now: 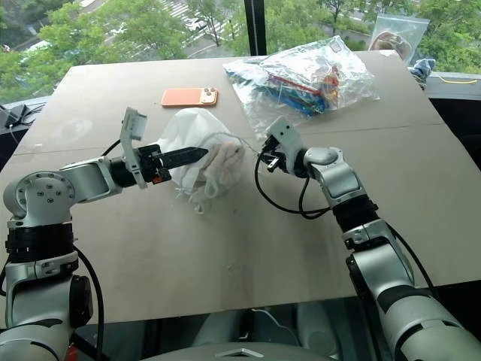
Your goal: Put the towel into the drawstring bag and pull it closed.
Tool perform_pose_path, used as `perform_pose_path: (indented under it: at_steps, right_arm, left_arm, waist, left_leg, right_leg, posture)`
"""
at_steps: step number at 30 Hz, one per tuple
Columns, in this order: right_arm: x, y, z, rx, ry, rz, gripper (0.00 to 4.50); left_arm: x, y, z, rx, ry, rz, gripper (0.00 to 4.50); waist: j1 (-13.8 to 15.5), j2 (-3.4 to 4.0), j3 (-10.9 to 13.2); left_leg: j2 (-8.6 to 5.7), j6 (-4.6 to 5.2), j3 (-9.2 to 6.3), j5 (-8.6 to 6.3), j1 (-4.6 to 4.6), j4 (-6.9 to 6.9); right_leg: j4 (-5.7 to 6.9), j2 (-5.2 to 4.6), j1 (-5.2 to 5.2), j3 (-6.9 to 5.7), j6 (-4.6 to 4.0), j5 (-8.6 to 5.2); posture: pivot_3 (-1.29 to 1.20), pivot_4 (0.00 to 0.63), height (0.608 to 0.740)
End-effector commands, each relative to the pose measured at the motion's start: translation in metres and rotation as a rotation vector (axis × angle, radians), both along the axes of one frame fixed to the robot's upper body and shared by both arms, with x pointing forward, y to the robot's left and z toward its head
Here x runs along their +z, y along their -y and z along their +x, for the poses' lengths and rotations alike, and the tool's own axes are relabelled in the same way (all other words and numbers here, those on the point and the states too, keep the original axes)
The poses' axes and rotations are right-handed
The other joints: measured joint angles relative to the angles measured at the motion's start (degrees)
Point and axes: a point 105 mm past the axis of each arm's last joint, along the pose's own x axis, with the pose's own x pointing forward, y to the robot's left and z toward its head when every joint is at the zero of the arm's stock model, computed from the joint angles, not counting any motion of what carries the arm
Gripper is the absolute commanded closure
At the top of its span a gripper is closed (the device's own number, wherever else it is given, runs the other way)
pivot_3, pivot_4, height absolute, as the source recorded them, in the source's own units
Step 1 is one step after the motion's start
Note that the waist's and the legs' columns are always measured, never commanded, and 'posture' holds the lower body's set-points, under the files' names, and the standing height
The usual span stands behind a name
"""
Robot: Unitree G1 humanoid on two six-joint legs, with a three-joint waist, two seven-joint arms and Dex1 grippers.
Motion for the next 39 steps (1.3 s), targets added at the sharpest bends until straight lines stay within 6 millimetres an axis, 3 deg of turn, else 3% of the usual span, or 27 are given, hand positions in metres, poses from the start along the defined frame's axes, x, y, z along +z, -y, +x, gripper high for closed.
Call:
perform_pose_path:
  at_steps: [1, 6, 7, 8, 10, 16, 20, 24, 28, 30, 32, 35, 37, 39]
  right_arm:
    - [0.02, -0.013, -0.002, 0.061, 0.061, 0.015, 3.67]
    - [0.018, -0.016, -0.001, 0.078, 0.041, 0.015, 3.67]
    - [0.017, -0.016, -0.001, 0.078, 0.039, 0.015, 4.22]
    - [0.015, -0.015, 0.0, 0.076, 0.03, 0.01, 4.45]
    - [0.013, -0.012, 0.0, 0.072, 0.024, 0.003, 4.49]
    - [0.026, 0.024, -0.005, -0.016, 0.064, -0.029, 4.49]
    - [0.045, 0.042, -0.037, -0.01, 0.056, -0.015, 4.49]
    - [0.046, 0.029, -0.086, 0.114, -0.051, 0.032, 4.49]
    - [0.036, 0.019, -0.093, 0.085, -0.06, 0.042, 4.5]
    - [0.034, 0.019, -0.086, 0.044, -0.031, 0.048, 4.5]
    - [0.031, 0.021, -0.07, -0.001, 0.0, 0.046, 4.5]
    - [0.021, 0.019, -0.049, -0.019, 0.027, 0.034, 3.55]
    - [0.016, 0.018, -0.03, -0.083, 0.034, 0.027, 2.67]
    - [0.012, 0.012, -0.023, -0.066, 0.021, 0.032, 1.73]
  left_arm:
    - [0.013, -0.002, -0.004, -0.001, 0.056, -0.003, 4.5]
    - [0.012, -0.001, -0.005, -0.004, 0.058, 0.0, 4.5]
    - [0.012, -0.001, -0.005, -0.003, 0.058, 0.0, 4.5]
    - [0.012, -0.001, -0.005, -0.001, 0.058, 0.001, 4.5]
    - [0.011, -0.002, -0.004, 0.003, 0.059, 0.003, 4.5]
    - [0.008, -0.013, 0.001, 0.044, 0.073, 0.045, 4.5]
    - [0.003, -0.022, 0.001, 0.048, 0.103, 0.127, 4.5]
    - [-0.007, -0.026, -0.007, 0.019, 0.213, 0.306, 4.5]
    - [-0.01, -0.041, -0.022, 0.037, 0.168, 0.238, 3.28]
    - [-0.013, -0.062, -0.018, 0.148, 0.161, 0.259, 2.29]
    - [-0.017, -0.076, -0.029, 0.154, 0.125, 0.281, 1.47]
    - [-0.026, -0.083, -0.043, 0.143, 0.094, 0.328, 1.42]
    - [-0.036, -0.085, -0.05, 0.142, 0.079, 0.353, 1.42]
    - [-0.043, -0.083, -0.056, 0.144, 0.071, 0.352, 1.42]
  waist:
    - [-0.06, 0.0, 0.0]
    - [-0.01, 0.0, 0.0]
    - [0.0, 0.0, 0.0]
    - [0.01, 0.0, 0.0]
    - [0.02, 0.0, 0.0]
    - [0.17, 0.0, 0.0]
    - [0.07, 0.02, 0.0]
    - [-0.2, 0.03, 0.0]
    - [0.0, 0.02, 0.0]
    - [0.31, 0.02, 0.0]
    - [0.47, 0.01, -0.01]
    - [0.23, 0.02, -0.01]
    - [0.2, 0.02, 0.0]
    - [0.18, 0.03, 0.0]
  left_leg:
    - [0.0, 0.0, 0.0, 0.0, 0.0, 0.0]
    - [0.0, 0.0, 0.0, 0.0, 0.0, 0.0]
    - [0.0, 0.0, -0.01, 0.0, 0.0, 0.01]
    - [0.0, 0.0, -0.01, 0.0, 0.0, 0.01]
    - [0.0, 0.0, -0.01, 0.0, 0.0, 0.01]
    - [-0.01, 0.0, -0.04, 0.0, -0.05, 0.03]
    - [-0.01, 0.0, -0.13, 0.0, -0.32, 0.1]
    - [0.0, -0.01, -0.14, 0.01, -0.7, 0.16]
    - [0.0, -0.01, -0.22, 0.01, -0.72, 0.14]
    - [-0.01, -0.01, -0.21, 0.01, -0.72, 0.2]
    - [-0.02, 0.0, -0.22, 0.0, -0.72, 0.27]
    - [-0.05, 0.0, -0.15, 0.0, -0.68, 0.24]
    - [-0.04, 0.0, -0.17, 0.0, -0.67, 0.23]
    - [-0.04, -0.01, -0.15, 0.01, -0.68, 0.21]
  right_leg:
    - [0.0, 0.0, 0.0, 0.0, 0.0, 0.0]
    - [0.01, 0.0, 0.0, 0.0, 0.0, 0.0]
    - [0.01, 0.0, 0.0, -0.01, 0.0, 0.0]
    - [0.01, 0.0, 0.0, -0.01, 0.0, 0.0]
    - [0.01, 0.0, 0.0, -0.01, 0.0, 0.0]
    - [0.0, -0.02, 0.0, -0.06, 0.0, 0.0]
    - [0.02, -0.03, -0.21, -0.1, 0.0, 0.0]
    - [0.1, 0.0, -0.66, -0.01, -0.01, 0.01]
    - [0.08, -0.02, -0.66, 0.09, -0.02, 0.01]
    - [0.09, -0.02, -0.65, 0.1, -0.02, 0.01]
    - [0.1, -0.03, -0.63, 0.07, -0.02, 0.01]
    - [0.1, -0.03, -0.64, 0.0, -0.01, 0.01]
    - [0.09, -0.04, -0.64, -0.04, -0.02, 0.01]
    - [0.1, -0.04, -0.65, -0.04, -0.02, 0.01]
  posture:
    - [0.0, 0.15, 0.74]
    - [0.0, 0.15, 0.74]
    - [0.0, 0.15, 0.74]
    - [0.0, 0.15, 0.74]
    - [0.0, 0.15, 0.74]
    - [0.0, 0.15, 0.74]
    - [0.0, 0.15, 0.74]
    - [0.0, 0.15, 0.74]
    - [0.0, 0.15, 0.74]
    - [0.0, 0.15, 0.74]
    - [0.0, 0.15, 0.74]
    - [0.0, 0.15, 0.74]
    - [0.0, 0.15, 0.74]
    - [0.0, 0.15, 0.74]
